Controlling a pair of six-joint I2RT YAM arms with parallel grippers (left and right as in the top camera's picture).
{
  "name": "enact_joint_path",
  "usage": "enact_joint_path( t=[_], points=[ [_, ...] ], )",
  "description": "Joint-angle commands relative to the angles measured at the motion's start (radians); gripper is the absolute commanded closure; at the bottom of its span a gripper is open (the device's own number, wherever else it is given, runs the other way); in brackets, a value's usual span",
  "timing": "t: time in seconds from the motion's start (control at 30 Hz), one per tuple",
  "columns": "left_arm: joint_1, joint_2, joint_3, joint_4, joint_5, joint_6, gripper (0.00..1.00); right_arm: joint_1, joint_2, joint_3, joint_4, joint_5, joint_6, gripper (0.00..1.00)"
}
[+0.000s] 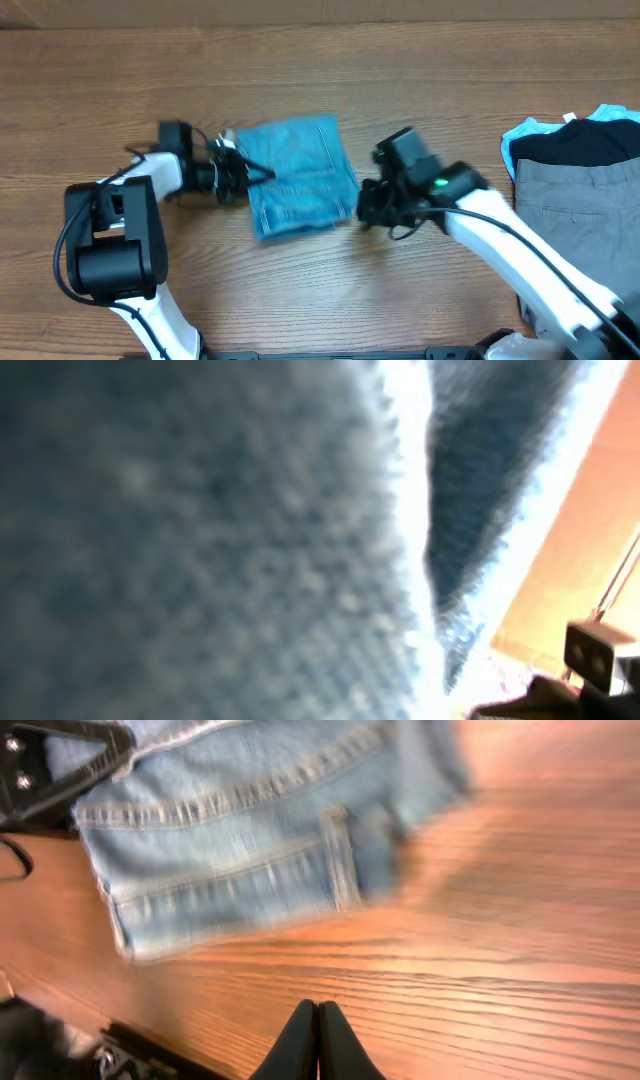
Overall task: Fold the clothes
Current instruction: 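Carry the folded jeans to the upper left table corner with the left gripper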
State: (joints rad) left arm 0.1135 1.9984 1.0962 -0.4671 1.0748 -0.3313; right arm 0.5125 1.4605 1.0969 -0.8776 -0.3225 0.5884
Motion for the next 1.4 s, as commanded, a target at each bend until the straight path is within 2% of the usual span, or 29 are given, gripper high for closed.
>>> enact_joint_path(
  t=[0.0, 0.07, 0.13, 0.3, 0.4, 0.63, 0.97, 1.23, 1.37],
  points=[
    [0.026, -0.014, 0.165, 0.008, 0.105, -0.042, 0.96, -0.043, -0.092, 0.03, -0.041, 0.082, -0.043, 0.96],
    [0.043, -0.014, 0.237, 0.038, 0.104, -0.095, 0.96, -0.06, -0.121, 0.03, -0.061, 0.093, -0.043, 0.96],
    [0.075, -0.013, 0.305, 0.12, 0.082, -0.198, 0.96, -0.069, -0.14, 0.03, -0.077, 0.106, -0.043, 0.96],
    [0.185, -0.012, 0.348, 0.325, -0.079, -0.416, 0.96, -0.07, -0.142, 0.03, -0.076, 0.114, -0.043, 0.96],
    [0.255, 0.001, 0.348, 0.353, -0.194, -0.472, 0.96, -0.07, -0.142, 0.03, -0.075, 0.122, -0.043, 0.96],
    [0.389, 0.105, 0.348, 0.446, -0.313, -0.558, 0.96, -0.07, -0.142, 0.03, -0.079, 0.123, -0.043, 0.96],
    [0.499, 0.286, 0.348, 0.594, -0.323, -0.8, 0.96, -0.07, -0.142, 0.03, -0.115, 0.124, -0.043, 0.95],
    [0.491, 0.288, 0.348, 0.737, -0.387, -1.036, 0.96, -0.07, -0.142, 0.03, -0.144, 0.132, -0.043, 0.95],
    [0.473, 0.288, 0.348, 0.763, -0.374, -1.106, 0.95, -0.07, -0.142, 0.03, -0.151, 0.133, -0.043, 0.95]
  ],
)
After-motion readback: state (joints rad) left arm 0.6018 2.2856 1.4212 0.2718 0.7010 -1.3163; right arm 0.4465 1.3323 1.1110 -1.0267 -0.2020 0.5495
